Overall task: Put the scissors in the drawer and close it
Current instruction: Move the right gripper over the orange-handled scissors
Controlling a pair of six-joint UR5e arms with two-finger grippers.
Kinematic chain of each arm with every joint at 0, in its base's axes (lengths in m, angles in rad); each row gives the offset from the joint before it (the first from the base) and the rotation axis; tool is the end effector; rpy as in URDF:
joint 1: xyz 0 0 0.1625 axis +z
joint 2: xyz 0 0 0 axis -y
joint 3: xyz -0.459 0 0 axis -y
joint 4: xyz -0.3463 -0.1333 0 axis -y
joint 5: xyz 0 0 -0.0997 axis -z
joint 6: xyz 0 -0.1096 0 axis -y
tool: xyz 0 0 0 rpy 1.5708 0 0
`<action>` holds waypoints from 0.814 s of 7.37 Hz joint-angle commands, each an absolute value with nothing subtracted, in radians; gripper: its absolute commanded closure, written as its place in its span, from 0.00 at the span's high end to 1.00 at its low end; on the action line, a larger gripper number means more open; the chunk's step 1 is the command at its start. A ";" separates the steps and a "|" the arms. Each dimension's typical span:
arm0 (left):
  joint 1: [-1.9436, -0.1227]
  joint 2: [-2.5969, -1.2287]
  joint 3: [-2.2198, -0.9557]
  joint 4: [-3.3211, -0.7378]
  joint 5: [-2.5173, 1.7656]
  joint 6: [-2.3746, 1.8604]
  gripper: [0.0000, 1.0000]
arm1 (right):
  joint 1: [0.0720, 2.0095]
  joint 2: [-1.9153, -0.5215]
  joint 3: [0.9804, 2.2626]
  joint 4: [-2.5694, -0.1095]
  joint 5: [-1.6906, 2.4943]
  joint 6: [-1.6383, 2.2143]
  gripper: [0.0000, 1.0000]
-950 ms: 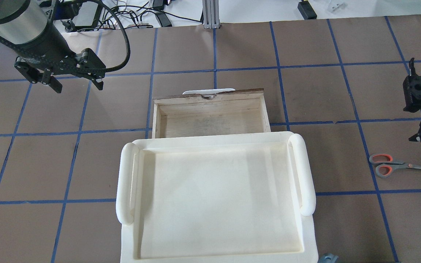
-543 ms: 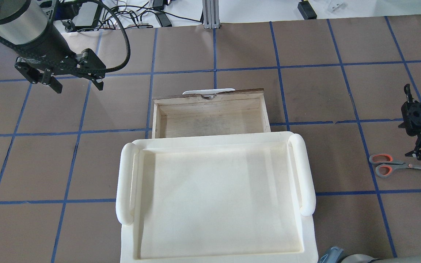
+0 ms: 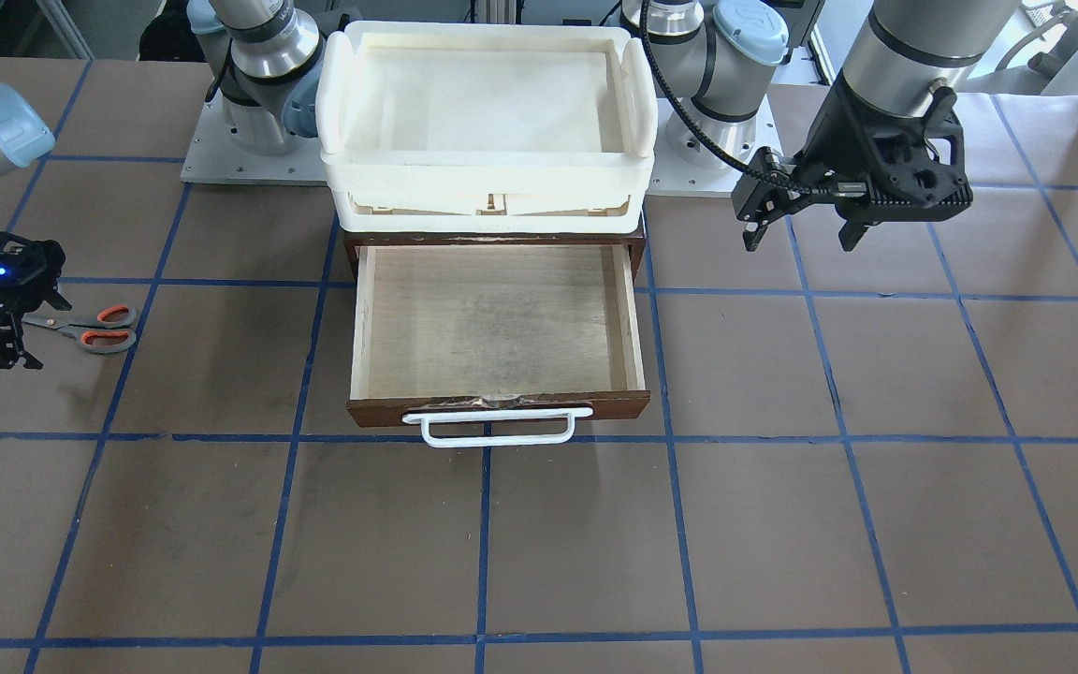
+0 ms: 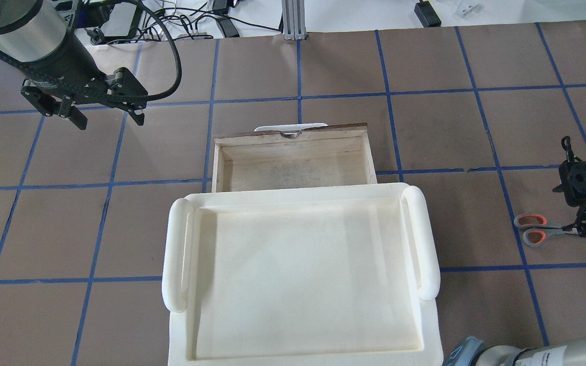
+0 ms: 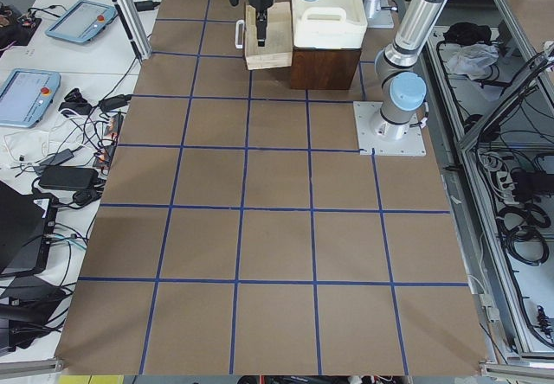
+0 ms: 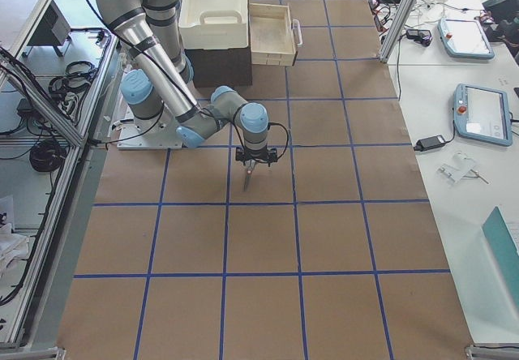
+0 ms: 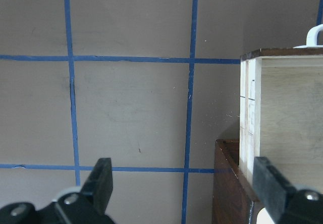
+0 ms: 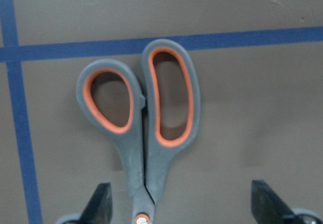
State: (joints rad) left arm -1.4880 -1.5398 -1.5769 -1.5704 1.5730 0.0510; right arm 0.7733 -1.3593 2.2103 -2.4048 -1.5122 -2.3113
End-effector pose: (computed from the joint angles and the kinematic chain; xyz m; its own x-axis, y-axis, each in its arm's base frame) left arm -0.0967 -0.4439 0.5229 -0.9995 -0.0319 -0.0035 -0.0318 0.9992 -0.0251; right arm -0.2047 -0.3951 0.2398 -0.0582 -0.9979 0.0270 -0.9969 0.0566 -0.0547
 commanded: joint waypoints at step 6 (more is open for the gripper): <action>-1.486 -1.539 -1.577 -1.569 1.575 0.057 1.00 | 0.733 -1.362 2.263 -2.408 -1.529 -2.364 0.91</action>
